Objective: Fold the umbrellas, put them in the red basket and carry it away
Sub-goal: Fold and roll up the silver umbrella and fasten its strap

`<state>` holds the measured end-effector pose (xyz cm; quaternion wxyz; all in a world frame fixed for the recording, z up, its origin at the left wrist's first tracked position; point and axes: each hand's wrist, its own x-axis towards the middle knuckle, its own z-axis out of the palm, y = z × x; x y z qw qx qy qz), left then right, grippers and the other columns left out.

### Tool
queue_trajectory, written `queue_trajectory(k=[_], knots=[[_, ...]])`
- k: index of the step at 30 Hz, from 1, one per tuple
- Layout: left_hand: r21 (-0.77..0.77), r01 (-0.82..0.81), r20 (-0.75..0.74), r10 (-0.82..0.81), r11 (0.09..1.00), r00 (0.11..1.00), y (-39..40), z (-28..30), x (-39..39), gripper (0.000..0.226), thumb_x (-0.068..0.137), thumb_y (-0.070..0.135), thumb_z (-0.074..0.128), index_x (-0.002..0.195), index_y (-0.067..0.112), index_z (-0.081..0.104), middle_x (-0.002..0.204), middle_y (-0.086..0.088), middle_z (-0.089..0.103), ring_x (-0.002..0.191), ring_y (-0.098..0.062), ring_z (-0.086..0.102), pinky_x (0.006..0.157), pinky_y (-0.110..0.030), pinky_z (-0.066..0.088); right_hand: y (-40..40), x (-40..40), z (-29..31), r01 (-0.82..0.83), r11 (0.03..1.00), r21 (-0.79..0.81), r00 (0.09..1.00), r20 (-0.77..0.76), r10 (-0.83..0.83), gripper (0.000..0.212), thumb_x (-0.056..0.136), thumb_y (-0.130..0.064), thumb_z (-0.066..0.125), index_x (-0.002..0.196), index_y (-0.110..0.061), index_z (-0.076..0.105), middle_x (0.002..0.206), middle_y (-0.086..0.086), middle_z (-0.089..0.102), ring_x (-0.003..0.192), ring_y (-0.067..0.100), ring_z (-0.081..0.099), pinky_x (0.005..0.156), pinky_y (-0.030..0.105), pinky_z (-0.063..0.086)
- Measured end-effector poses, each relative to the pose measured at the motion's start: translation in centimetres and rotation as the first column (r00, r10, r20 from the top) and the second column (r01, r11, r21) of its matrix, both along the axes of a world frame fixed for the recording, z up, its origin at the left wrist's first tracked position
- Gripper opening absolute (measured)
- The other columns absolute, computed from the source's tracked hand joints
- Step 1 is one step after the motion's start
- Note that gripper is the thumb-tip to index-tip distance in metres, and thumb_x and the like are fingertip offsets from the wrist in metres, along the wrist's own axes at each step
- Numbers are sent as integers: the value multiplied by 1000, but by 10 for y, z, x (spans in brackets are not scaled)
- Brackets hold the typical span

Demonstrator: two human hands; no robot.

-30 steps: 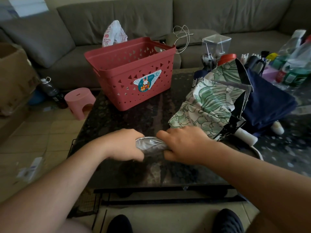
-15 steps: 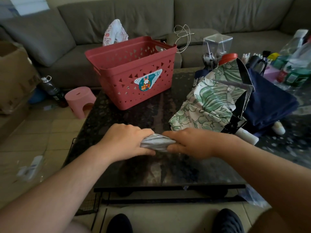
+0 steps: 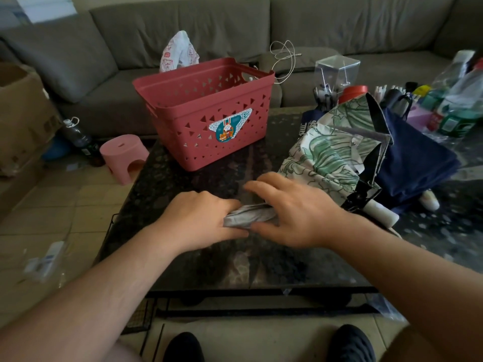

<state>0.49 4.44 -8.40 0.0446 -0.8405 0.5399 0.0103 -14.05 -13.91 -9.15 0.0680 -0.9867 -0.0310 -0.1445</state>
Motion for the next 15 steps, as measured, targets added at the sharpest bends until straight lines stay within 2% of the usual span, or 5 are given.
queue_trajectory(k=[2,4,9,12,15], knots=[[-10,-22,-15,22,1000,1000,-2,5,-3,61,79,95,33,111,46,51,94,9,68,88,-23,70,66,-34,44,12,1,-10,40,993,-111,998,-38,-45,73,93,-78,20,151,-36,30,134,-6,54,111,26,65,76,44,60],[2,-75,-101,74,997,992,0,9,0,53,78,93,43,99,45,53,86,12,65,80,-16,66,66,-34,47,17,5,-22,47,982,-185,998,-30,-53,70,96,-74,12,145,-31,38,117,-3,60,96,31,68,66,45,59],[49,-165,-509,167,985,844,8,13,10,34,75,72,76,98,48,69,82,13,73,73,-13,71,70,-41,62,17,7,-36,20,976,-219,999,46,-10,54,102,-64,24,130,-27,51,97,-3,59,76,30,66,50,37,49],[54,-166,-653,160,985,741,9,12,15,23,79,56,83,95,44,72,83,7,75,76,-28,75,69,-49,64,19,8,-38,55,963,-262,993,114,-25,49,103,-61,31,126,-25,56,87,-1,60,66,32,65,58,39,48],[42,-161,-646,149,986,749,9,7,15,22,81,57,82,97,47,71,85,10,75,77,-22,75,70,-46,64,26,7,-30,82,962,-261,997,36,-75,50,101,-65,27,128,-29,49,92,1,61,73,32,68,66,40,47]])
